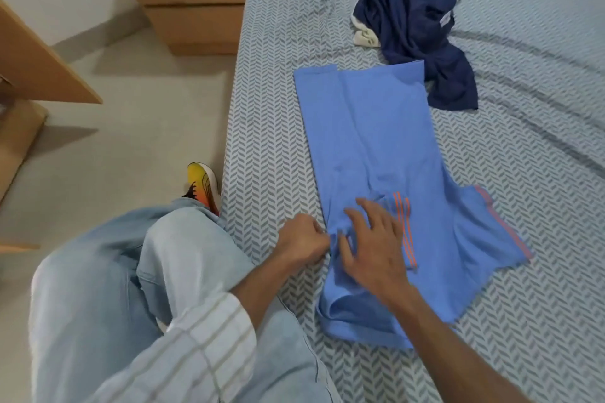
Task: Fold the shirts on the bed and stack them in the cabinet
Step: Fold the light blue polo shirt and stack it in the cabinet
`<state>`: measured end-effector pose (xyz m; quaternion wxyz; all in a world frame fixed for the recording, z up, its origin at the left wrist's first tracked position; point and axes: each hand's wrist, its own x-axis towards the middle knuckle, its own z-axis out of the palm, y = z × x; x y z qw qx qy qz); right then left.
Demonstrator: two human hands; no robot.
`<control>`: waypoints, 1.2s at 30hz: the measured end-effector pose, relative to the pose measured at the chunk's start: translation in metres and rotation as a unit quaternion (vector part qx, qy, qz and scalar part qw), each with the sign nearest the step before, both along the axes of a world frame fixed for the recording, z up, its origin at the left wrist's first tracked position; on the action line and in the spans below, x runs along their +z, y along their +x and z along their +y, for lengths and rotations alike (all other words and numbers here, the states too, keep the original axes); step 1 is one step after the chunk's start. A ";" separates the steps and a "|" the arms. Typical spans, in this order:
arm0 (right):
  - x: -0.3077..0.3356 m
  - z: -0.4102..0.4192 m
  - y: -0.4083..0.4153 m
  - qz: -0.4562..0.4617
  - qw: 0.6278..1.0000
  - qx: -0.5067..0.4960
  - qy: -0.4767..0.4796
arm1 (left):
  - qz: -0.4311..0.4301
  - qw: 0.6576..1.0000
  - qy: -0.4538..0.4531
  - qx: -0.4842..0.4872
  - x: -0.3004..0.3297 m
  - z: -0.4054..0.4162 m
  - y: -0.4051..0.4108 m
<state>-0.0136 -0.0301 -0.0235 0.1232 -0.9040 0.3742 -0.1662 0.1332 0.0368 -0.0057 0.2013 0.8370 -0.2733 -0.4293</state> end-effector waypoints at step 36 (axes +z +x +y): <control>0.001 0.127 -0.078 0.142 0.968 -0.066 0.195 | 0.111 0.972 0.177 -0.106 0.018 0.054 -0.050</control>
